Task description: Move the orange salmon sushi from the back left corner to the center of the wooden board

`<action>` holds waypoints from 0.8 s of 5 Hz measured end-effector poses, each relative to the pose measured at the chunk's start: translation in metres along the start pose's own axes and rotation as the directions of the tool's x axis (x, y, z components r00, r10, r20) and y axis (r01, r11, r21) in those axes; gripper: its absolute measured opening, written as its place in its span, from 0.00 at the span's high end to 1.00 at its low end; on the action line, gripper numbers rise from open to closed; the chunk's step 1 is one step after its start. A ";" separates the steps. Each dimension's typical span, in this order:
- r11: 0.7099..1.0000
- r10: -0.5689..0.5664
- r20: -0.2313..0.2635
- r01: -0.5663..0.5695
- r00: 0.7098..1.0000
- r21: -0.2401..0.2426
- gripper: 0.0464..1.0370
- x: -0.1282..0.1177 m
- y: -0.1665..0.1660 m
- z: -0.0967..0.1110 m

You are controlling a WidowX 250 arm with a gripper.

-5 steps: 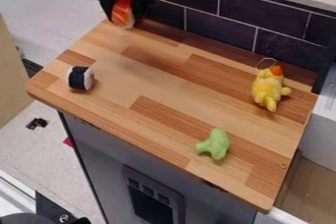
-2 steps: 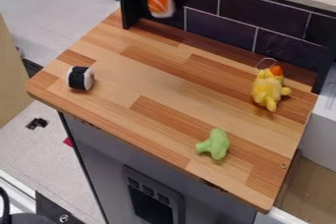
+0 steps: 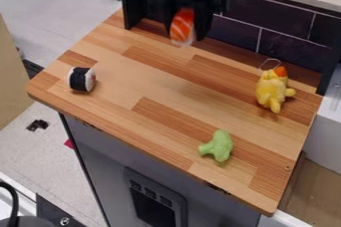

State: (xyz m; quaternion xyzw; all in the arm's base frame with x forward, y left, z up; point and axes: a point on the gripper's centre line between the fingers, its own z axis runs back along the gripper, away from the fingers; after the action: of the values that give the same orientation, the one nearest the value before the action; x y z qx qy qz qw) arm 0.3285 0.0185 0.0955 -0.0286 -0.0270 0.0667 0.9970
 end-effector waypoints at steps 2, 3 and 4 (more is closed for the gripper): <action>0.998 -0.036 0.003 0.035 0.999 0.058 0.49 -0.006 0.011 -0.037; 0.997 -0.023 0.002 0.023 1.000 0.071 0.49 -0.006 0.022 -0.053; 0.998 -0.003 0.016 0.002 1.000 0.068 0.49 -0.002 0.031 -0.071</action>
State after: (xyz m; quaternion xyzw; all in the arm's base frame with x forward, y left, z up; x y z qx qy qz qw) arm 0.3265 0.0454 0.0228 0.0057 -0.0327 0.0668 0.9972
